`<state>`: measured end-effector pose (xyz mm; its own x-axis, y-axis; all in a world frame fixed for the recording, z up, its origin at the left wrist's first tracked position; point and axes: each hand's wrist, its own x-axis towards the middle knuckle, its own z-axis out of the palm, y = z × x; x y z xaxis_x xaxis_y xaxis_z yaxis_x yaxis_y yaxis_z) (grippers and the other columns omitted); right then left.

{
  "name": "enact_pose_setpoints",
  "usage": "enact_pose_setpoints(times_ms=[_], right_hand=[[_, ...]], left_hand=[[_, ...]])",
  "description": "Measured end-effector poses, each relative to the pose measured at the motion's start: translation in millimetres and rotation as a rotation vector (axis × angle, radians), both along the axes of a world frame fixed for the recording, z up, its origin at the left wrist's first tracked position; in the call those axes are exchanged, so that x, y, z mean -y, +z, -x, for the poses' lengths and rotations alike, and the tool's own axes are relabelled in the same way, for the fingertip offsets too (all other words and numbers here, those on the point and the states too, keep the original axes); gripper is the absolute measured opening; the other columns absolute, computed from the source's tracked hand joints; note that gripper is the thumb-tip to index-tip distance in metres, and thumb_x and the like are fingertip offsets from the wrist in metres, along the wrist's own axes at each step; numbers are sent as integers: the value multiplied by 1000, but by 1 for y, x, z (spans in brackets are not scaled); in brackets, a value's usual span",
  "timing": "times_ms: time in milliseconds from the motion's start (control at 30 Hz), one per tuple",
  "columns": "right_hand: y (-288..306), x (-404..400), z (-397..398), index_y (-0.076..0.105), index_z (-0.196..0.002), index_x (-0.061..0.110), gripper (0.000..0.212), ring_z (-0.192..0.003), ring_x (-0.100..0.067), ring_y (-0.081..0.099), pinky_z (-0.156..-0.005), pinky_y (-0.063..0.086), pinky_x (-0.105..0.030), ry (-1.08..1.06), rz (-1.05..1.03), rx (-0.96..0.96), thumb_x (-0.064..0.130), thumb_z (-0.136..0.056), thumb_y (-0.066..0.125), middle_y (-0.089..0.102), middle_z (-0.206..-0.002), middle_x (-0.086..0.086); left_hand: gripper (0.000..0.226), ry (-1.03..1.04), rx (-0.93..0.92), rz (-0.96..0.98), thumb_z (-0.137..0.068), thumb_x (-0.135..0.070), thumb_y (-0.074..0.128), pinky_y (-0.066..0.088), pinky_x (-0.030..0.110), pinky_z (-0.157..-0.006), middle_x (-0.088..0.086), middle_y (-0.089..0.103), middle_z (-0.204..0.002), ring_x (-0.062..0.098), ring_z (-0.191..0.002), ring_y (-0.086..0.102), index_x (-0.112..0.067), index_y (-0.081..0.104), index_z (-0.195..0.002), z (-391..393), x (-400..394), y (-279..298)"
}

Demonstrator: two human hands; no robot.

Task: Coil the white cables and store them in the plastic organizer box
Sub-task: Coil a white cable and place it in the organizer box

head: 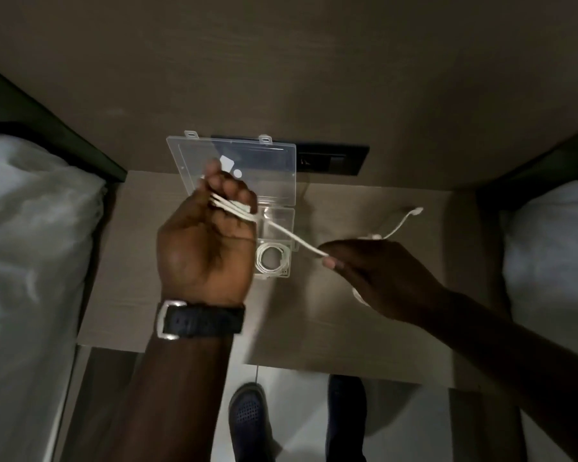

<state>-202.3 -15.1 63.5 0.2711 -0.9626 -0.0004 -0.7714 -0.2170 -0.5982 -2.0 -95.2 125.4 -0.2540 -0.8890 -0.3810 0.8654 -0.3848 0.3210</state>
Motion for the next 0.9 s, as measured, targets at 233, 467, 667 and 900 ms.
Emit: enact_pose_setpoints(times_ms=[233, 467, 667, 900], right_hand=[[55, 23, 2, 64, -115, 18, 26, -75, -24, 66, -59, 55, -36, 196, 228, -192, 26, -98, 47, 70, -89, -2], [114, 76, 36, 68, -94, 23, 21, -83, -28, 61, -64, 49, -37, 82, 389, -278, 38, -94, 54, 61, -87, -2], [99, 78, 62, 70, -100, 26, 36, -84, -25, 63, -67, 49, -41, -48, 324, -232, 53, -96, 46, 62, -86, 0], [61, 58, 28, 54, -77, 28, 32, -61, -12, 54, -58, 34, -29, -145, 129, -33, 45, -101, 42, 54, -61, 5]], left_hand=[[18, 278, 668, 324, -97, -1, 40, 52, 31, -84, 12, 63, -93, 21, -86, 64, -3, 53, -109, 28, 20, -9], [28, -248, 1568, 760, -96, -29, 42, 53, 51, -69, 11, 64, -71, 35, -71, 64, -7, 58, -89, 37, 8, -26], [54, -665, 875, 326, -99, -44, 39, 21, 26, -43, -3, 35, -47, 12, -40, 28, -5, 66, -73, 26, -13, 9], [32, -440, -130, 278, -100, -22, 23, 41, 21, -60, -6, 44, -67, 8, -60, 44, -12, 52, -90, 13, -9, 43]])
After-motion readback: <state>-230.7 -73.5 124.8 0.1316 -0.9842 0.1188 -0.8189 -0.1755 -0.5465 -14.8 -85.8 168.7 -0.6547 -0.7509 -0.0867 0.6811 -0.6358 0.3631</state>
